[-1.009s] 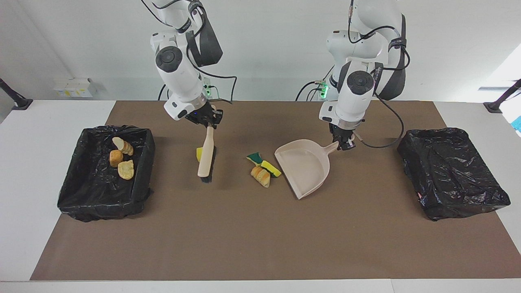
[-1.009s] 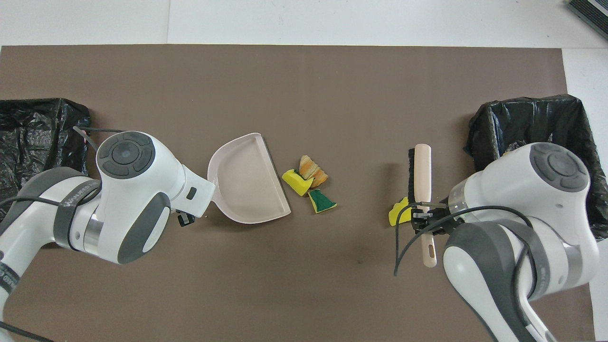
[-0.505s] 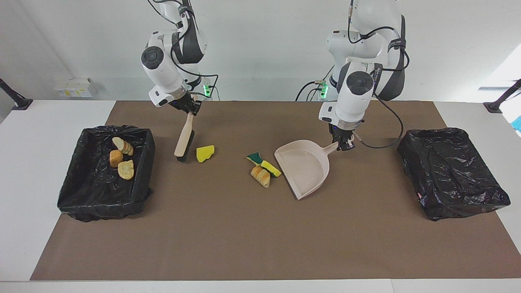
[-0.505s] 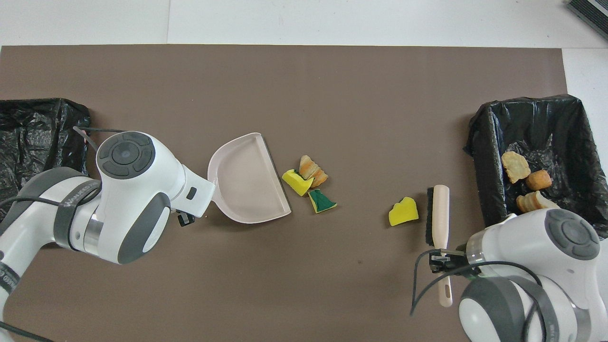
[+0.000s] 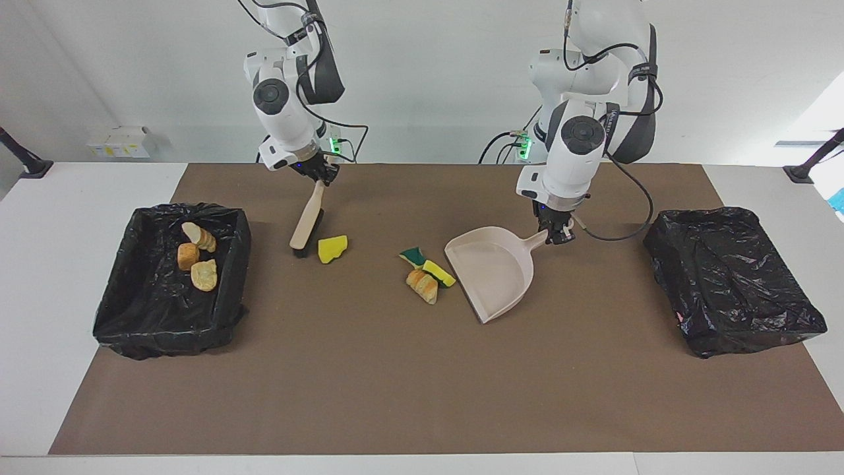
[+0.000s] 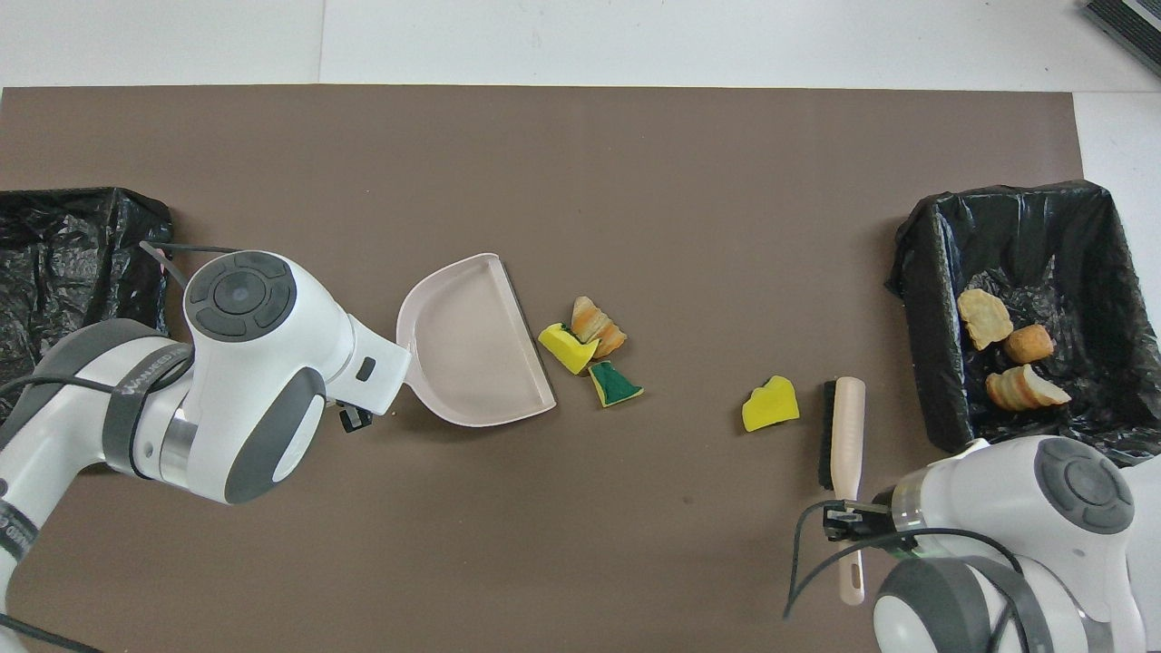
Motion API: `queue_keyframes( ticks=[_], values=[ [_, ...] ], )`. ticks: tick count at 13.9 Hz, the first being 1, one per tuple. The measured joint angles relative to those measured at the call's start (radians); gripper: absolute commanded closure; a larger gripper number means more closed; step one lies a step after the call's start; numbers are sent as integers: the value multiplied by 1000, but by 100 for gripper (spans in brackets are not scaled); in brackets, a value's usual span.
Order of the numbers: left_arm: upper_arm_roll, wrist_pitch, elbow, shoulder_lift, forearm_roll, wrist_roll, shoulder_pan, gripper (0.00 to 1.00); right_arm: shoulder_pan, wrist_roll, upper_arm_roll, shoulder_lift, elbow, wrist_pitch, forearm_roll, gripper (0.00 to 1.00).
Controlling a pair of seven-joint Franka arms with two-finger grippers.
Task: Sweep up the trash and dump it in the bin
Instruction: 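Sweep the sponge pieces toward the dustpan with the right gripper's brush, then brush the sponge pieces and crumbs into the dustpan with the right gripper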
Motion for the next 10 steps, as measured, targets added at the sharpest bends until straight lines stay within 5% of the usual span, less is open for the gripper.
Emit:
queue_keyframes(
  ticks=[10],
  values=[
    [0, 12, -9, -4, 0, 10, 0, 100, 97, 3, 4, 353, 394, 4, 4, 100]
  ],
)
